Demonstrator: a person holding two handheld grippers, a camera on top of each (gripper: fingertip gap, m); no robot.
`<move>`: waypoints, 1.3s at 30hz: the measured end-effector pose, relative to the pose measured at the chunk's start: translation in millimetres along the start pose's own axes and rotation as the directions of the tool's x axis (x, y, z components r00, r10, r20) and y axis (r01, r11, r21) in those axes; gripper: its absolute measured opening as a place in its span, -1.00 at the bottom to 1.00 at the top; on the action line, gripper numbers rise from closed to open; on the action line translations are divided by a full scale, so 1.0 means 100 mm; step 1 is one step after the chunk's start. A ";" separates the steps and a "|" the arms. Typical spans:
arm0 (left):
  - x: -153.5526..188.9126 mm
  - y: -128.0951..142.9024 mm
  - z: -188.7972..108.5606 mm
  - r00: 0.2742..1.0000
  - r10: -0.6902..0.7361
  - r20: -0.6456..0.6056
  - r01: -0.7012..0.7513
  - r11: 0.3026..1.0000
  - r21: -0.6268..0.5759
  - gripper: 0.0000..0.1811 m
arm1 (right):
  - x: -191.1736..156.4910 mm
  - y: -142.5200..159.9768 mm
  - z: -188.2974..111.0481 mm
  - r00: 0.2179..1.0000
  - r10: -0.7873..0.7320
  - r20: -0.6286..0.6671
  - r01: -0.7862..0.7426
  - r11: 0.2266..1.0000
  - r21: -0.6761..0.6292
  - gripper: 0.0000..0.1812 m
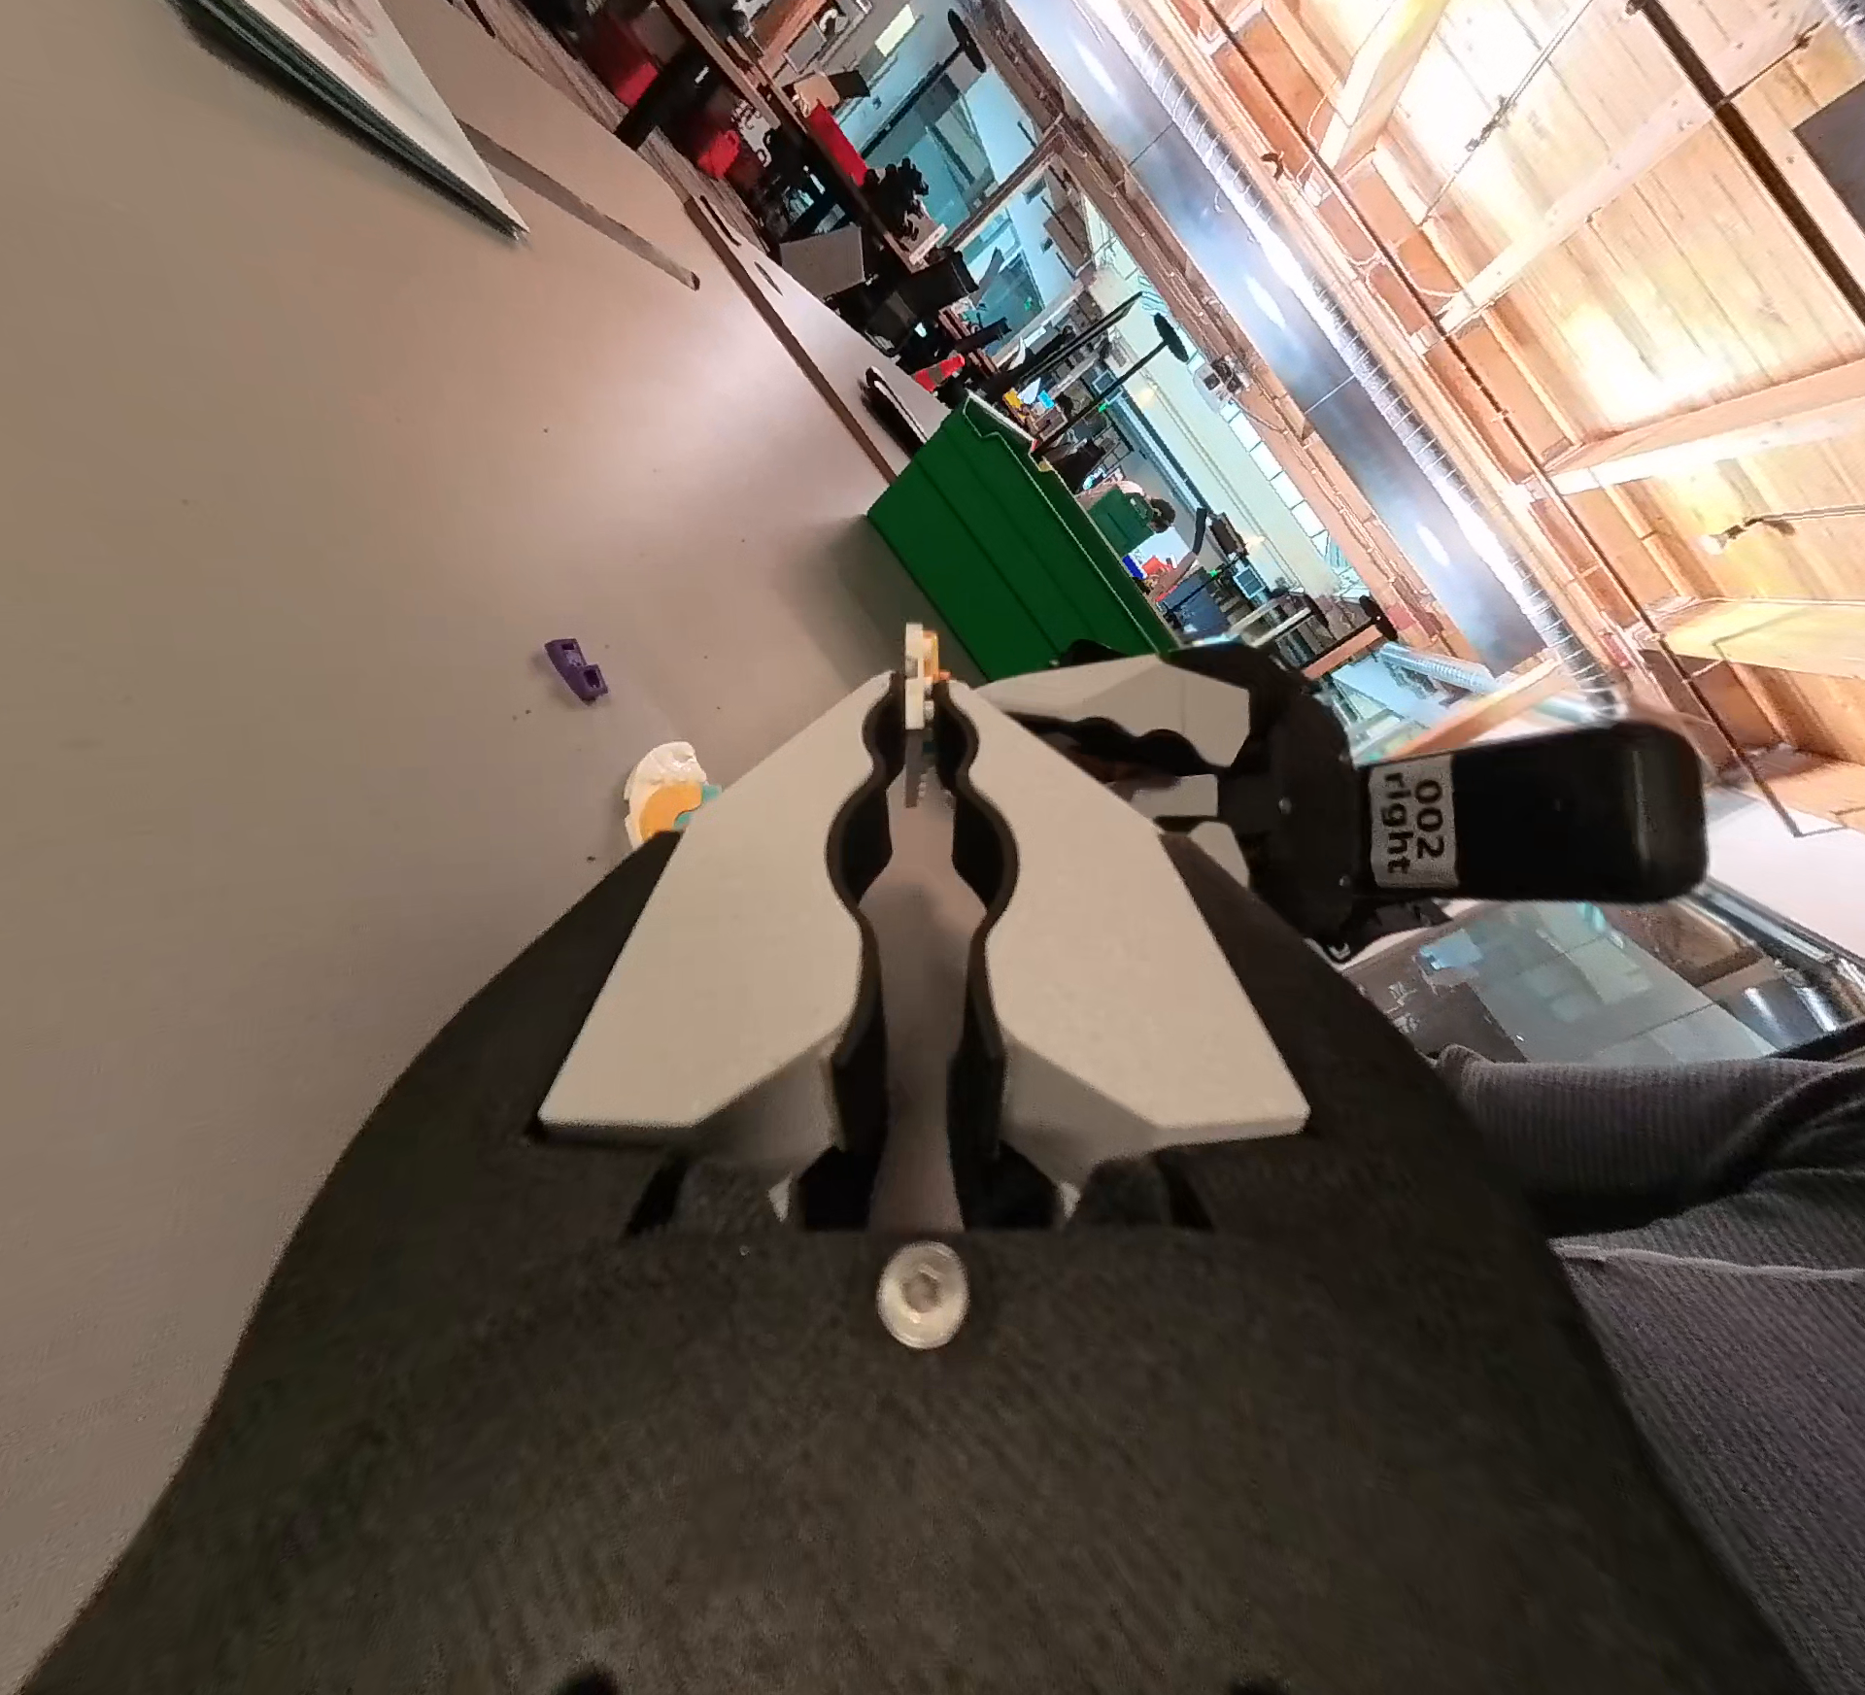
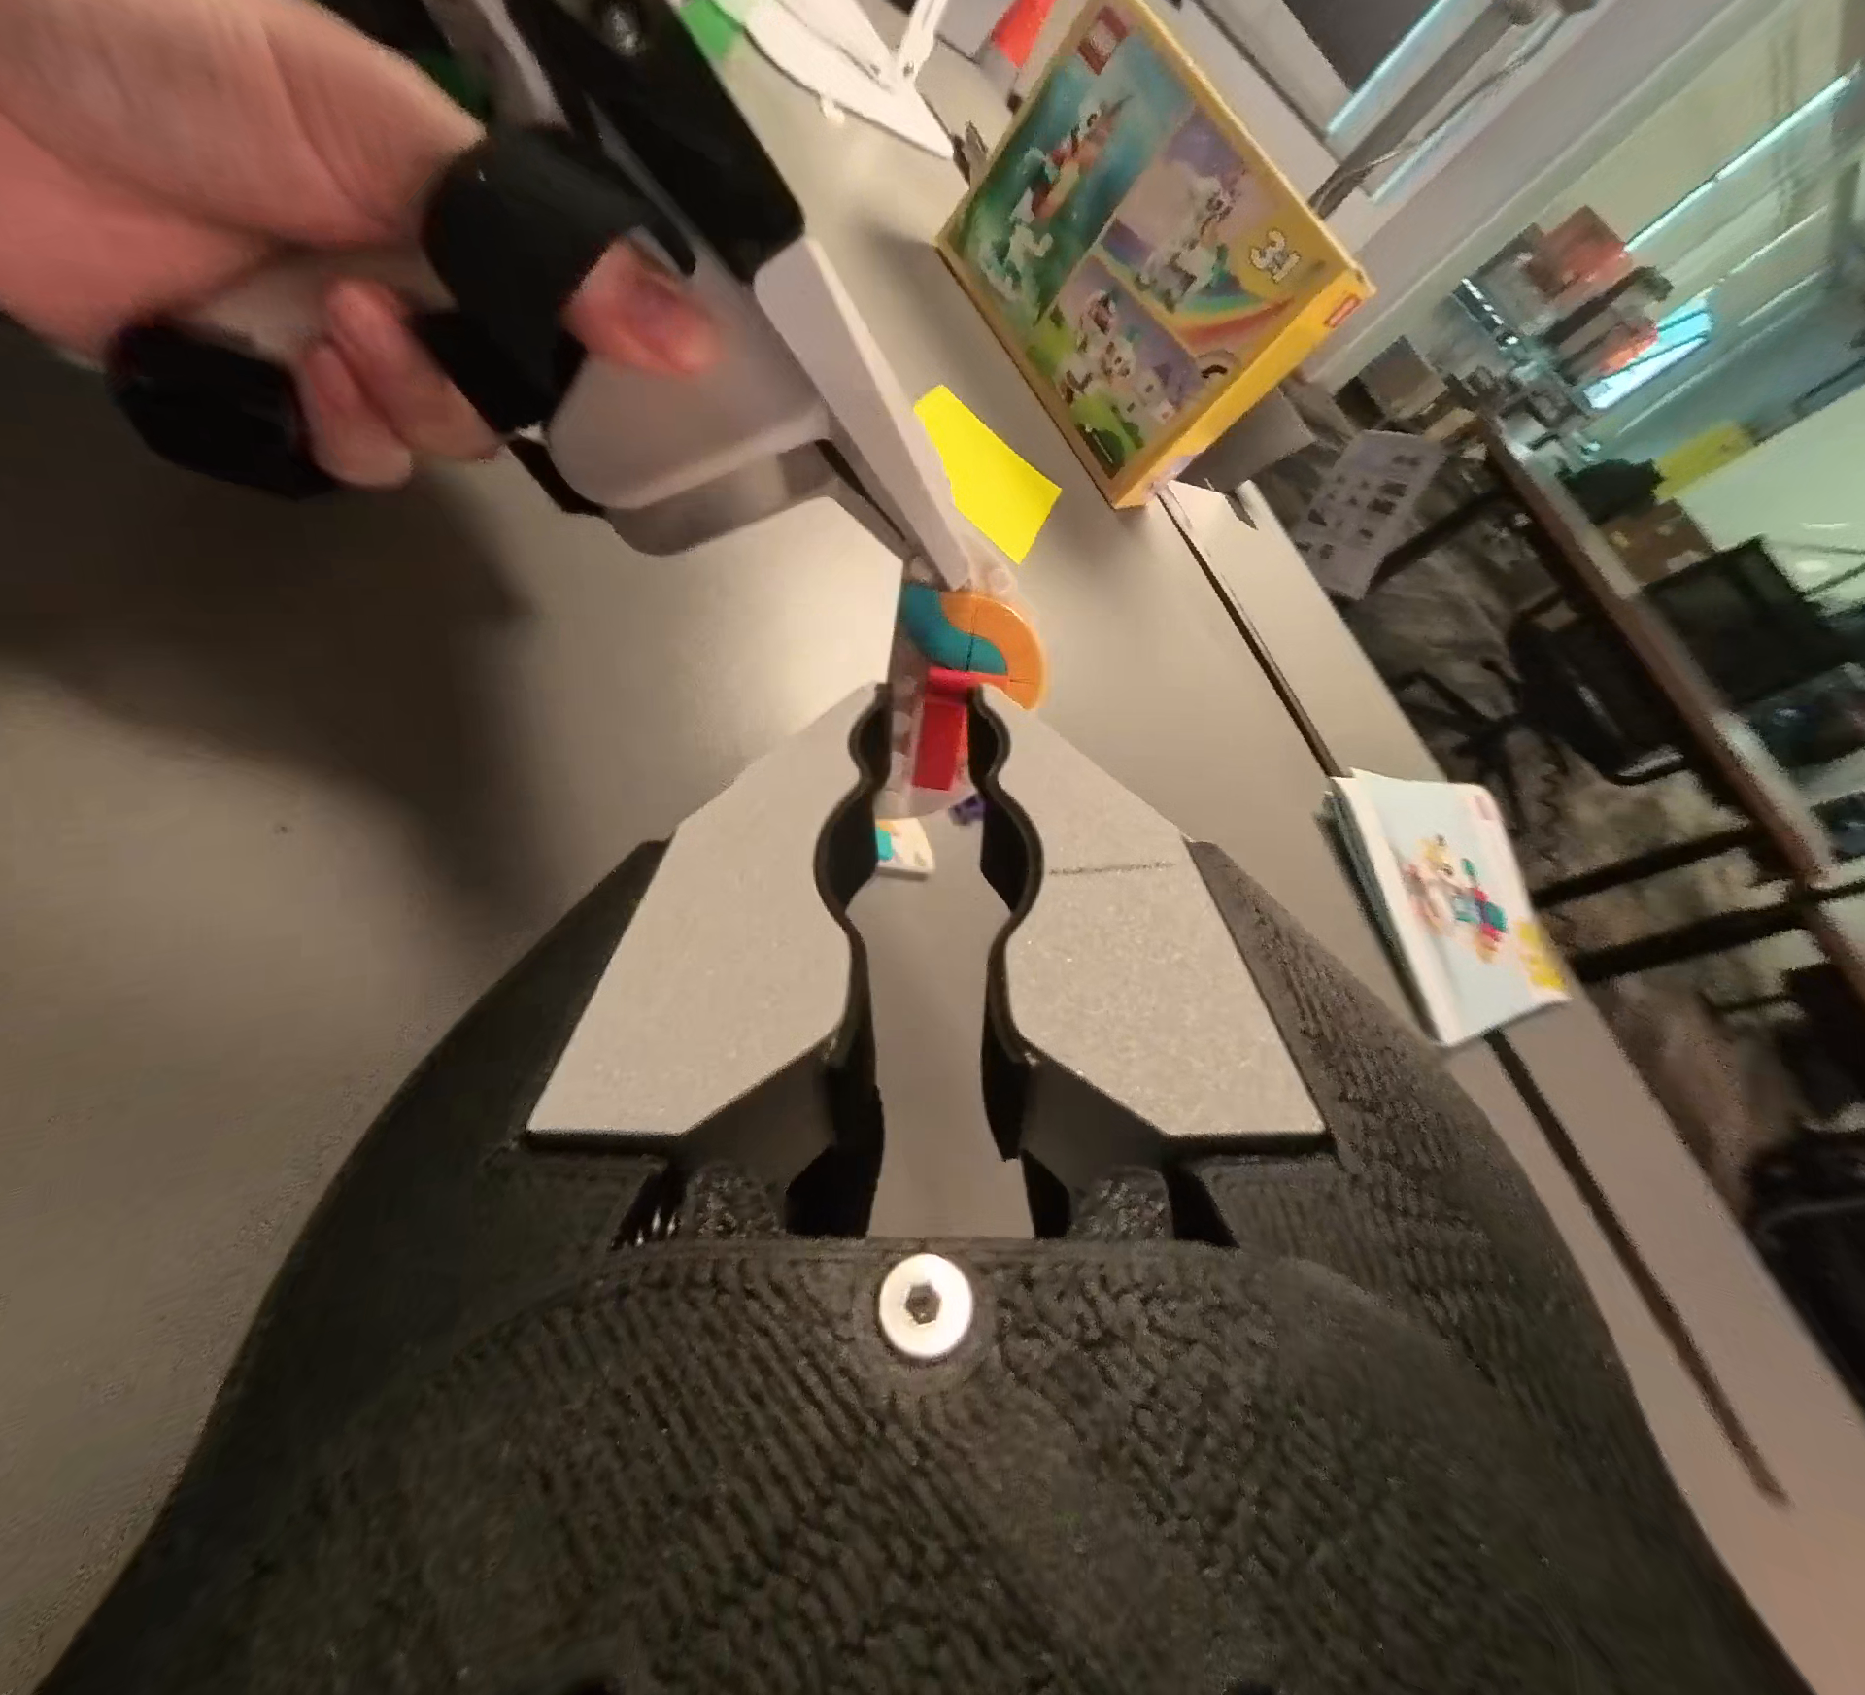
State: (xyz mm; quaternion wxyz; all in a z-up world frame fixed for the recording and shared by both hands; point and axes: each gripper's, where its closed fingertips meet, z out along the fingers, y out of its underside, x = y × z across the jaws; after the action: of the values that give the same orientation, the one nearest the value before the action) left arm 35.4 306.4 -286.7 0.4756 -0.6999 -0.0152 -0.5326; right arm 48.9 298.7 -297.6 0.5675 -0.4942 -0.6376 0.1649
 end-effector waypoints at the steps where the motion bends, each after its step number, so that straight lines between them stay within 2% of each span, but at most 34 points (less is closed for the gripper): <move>1: -0.01 0.01 0.00 1.000 -0.002 0.006 0.002 1.000 -0.007 -0.97 | 0.01 0.02 0.01 0.999 -0.030 -0.023 0.030 0.999 -0.016 -0.92; 8: 0.04 0.04 -0.01 0.997 -0.047 -0.055 0.044 0.998 -0.051 -0.97 | 0.05 -0.02 -0.04 0.991 -0.118 -0.060 0.117 0.993 -0.016 -0.95; 11: 0.05 0.08 -0.02 0.998 -0.016 -0.062 0.010 0.995 -0.096 -0.97 | 0.07 -0.02 -0.05 0.985 -0.155 -0.080 0.154 0.988 -0.025 -0.96; 15: 0.08 0.07 -0.03 0.996 0.073 -0.056 -0.078 0.992 -0.095 -0.97 | 0.11 -0.05 -0.06 0.992 -0.083 -0.097 0.083 0.997 -0.005 -0.96; 21: 0.12 0.08 -0.01 0.994 0.061 -0.086 -0.067 0.995 -0.076 -0.96 | 0.17 -0.10 -0.10 0.991 -0.055 -0.119 0.059 0.998 0.032 -0.99; 23: 0.14 0.06 -0.01 0.994 0.066 -0.088 -0.071 0.996 -0.057 -0.97 | 0.16 -0.10 -0.11 0.993 -0.069 -0.095 0.073 0.996 0.045 -0.95; 25: 0.13 0.09 0.00 0.993 0.085 -0.078 -0.091 0.993 -0.077 -0.97 | 0.14 -0.07 -0.11 0.995 -0.068 -0.072 0.070 0.997 0.037 -0.83; 30: 0.11 0.16 0.01 0.989 0.137 -0.055 -0.143 0.981 -0.130 -0.97 | 0.09 -0.02 -0.11 0.971 -0.230 -0.069 0.230 0.973 -0.007 -0.95; 34: 0.12 0.17 0.01 0.992 0.099 -0.073 -0.108 0.983 -0.146 -0.97 | 0.05 -0.02 -0.13 0.946 -0.318 -0.056 0.317 0.948 -0.030 -0.96; 35: 0.14 0.17 0.01 0.992 0.093 -0.087 -0.105 0.984 -0.141 -0.90 | 0.02 -0.02 -0.13 0.944 -0.328 -0.039 0.327 0.945 -0.025 -0.96; 36: 0.18 0.17 0.02 0.990 0.087 -0.109 -0.102 0.985 -0.140 -0.75 | -0.01 -0.02 -0.13 0.942 -0.335 -0.023 0.335 0.942 -0.015 -0.96; 37: 0.22 0.20 0.04 0.988 0.083 -0.133 -0.103 0.983 -0.151 -0.73 | -0.03 -0.02 -0.13 0.940 -0.341 -0.014 0.341 0.940 -0.012 -0.96; 39: 0.16 0.30 0.06 0.991 0.088 -0.104 -0.109 0.970 -0.216 -0.83 | -0.09 -0.03 -0.12 0.938 -0.345 0.009 0.345 0.938 -0.005 -0.97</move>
State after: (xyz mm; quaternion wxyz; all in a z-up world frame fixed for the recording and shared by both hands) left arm 62.6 286.4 -293.8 0.4206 -0.7227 0.1014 -0.5389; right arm 57.4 286.1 -296.4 0.5835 -0.3758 -0.7172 0.0629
